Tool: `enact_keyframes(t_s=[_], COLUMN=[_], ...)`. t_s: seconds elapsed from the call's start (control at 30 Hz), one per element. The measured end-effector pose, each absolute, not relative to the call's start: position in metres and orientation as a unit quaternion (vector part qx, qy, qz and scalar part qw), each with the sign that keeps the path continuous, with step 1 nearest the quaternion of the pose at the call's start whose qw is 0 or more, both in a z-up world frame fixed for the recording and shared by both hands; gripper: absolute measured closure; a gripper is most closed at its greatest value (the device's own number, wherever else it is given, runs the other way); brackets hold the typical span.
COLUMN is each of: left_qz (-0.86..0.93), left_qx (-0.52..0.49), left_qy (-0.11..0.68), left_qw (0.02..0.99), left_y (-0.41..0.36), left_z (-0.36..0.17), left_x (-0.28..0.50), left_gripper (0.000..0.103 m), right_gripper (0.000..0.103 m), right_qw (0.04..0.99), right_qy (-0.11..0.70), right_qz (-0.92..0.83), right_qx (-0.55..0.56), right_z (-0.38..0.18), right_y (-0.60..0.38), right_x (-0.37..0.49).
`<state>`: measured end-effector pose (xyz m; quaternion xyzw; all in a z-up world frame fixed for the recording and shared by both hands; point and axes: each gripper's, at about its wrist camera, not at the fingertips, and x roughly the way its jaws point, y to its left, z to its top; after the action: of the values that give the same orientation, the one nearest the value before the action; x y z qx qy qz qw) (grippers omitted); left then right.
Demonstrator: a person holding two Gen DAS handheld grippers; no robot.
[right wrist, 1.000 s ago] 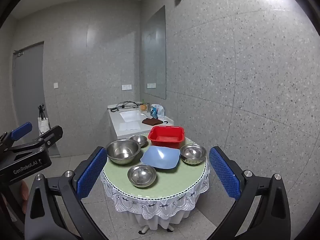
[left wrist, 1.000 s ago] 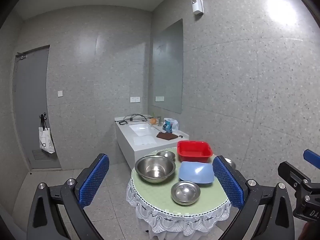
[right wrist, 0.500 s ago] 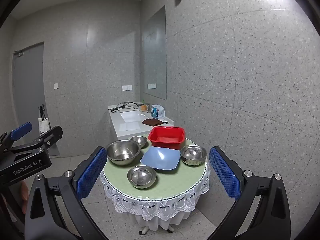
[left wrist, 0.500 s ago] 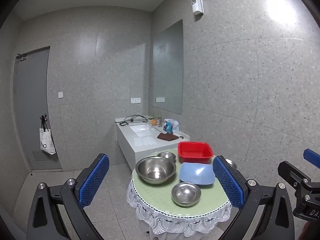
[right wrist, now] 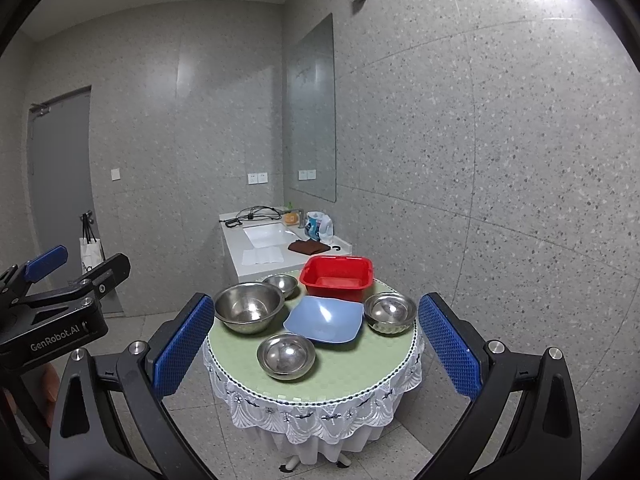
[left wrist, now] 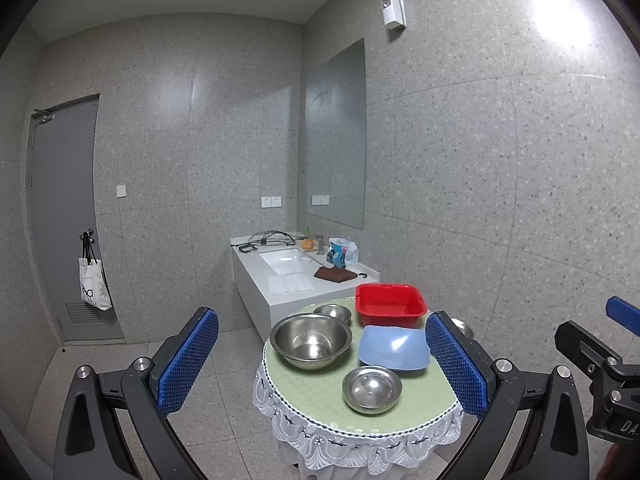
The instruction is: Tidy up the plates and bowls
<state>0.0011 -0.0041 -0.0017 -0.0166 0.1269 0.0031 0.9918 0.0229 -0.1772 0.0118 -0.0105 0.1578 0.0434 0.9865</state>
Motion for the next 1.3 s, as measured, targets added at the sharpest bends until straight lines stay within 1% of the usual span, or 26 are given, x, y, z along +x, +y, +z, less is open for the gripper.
enact_keyframes(t_s=[1.3], left_qz=[0.002], left_qx=[-0.017], left_qy=[0.126], left_qw=[0.992], left_y=[-0.0007], left_z=[-0.0025], left_x=[0.0041], left_gripper=[0.001], right_gripper=[0.000], right_qw=[0.986], right_qy=[0.160], right_qz=[0.049], right_qx=[-0.011], right_z=[0.0096], right_y=[-0.1814], right_x=[0.0286])
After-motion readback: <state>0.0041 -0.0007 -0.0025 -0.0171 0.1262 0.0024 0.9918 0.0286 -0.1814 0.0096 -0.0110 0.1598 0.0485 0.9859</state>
